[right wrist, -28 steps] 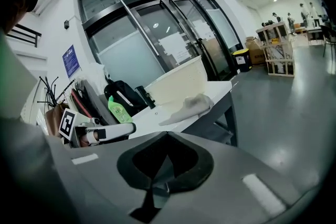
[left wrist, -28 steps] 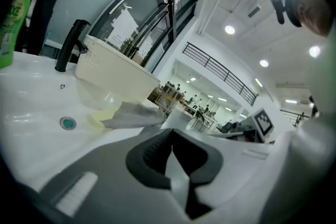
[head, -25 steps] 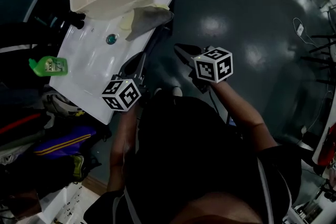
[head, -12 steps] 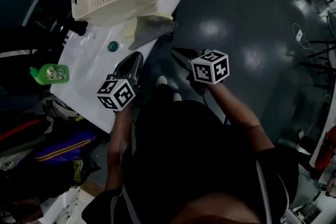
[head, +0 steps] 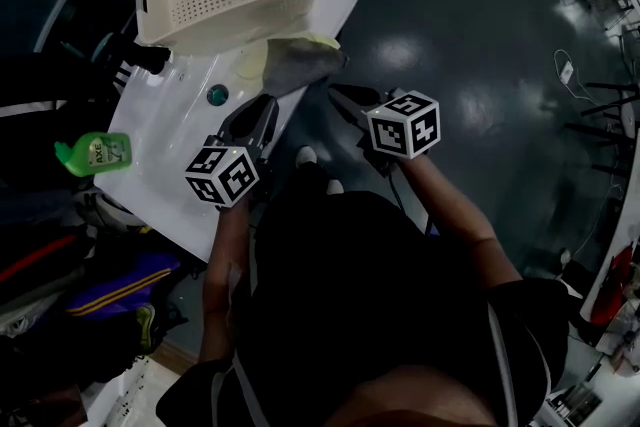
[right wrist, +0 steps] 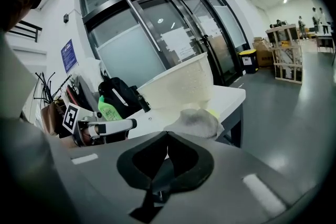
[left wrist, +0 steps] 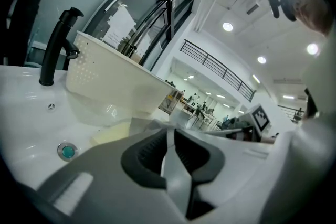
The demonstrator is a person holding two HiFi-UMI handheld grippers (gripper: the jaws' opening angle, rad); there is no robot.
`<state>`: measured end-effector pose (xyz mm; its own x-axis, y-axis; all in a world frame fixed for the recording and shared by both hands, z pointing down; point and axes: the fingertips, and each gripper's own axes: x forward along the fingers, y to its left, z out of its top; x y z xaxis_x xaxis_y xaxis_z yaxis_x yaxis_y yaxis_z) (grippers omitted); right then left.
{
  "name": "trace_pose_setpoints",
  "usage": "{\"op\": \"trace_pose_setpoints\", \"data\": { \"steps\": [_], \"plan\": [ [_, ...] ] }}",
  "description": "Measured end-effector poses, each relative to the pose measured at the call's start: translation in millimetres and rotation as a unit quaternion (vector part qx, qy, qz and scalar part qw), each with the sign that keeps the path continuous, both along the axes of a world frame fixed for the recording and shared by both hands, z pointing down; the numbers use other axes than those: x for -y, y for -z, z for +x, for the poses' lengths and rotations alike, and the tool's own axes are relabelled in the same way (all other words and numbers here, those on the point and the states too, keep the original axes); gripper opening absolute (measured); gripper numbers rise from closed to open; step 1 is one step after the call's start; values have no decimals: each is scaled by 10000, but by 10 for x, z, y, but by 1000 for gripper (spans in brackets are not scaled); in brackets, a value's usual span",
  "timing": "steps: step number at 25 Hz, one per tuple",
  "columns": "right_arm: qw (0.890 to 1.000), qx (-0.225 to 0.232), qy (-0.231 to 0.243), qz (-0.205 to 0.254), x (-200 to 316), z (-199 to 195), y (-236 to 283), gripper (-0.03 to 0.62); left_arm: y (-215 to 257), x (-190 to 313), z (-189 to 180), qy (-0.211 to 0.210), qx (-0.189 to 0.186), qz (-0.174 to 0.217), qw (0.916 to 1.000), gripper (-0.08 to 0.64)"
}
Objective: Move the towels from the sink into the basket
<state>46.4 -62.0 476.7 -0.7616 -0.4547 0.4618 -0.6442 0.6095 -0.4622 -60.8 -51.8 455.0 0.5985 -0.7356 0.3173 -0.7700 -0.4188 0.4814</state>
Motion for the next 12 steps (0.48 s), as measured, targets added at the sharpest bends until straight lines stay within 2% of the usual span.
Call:
{"op": "trace_pose_setpoints", "data": {
  "steps": [12],
  "plan": [
    [9991, -140, -200, 350, 493, -197, 29, 3, -163, 292, -219, -145, 37, -136, 9998, 71]
  ]
}}
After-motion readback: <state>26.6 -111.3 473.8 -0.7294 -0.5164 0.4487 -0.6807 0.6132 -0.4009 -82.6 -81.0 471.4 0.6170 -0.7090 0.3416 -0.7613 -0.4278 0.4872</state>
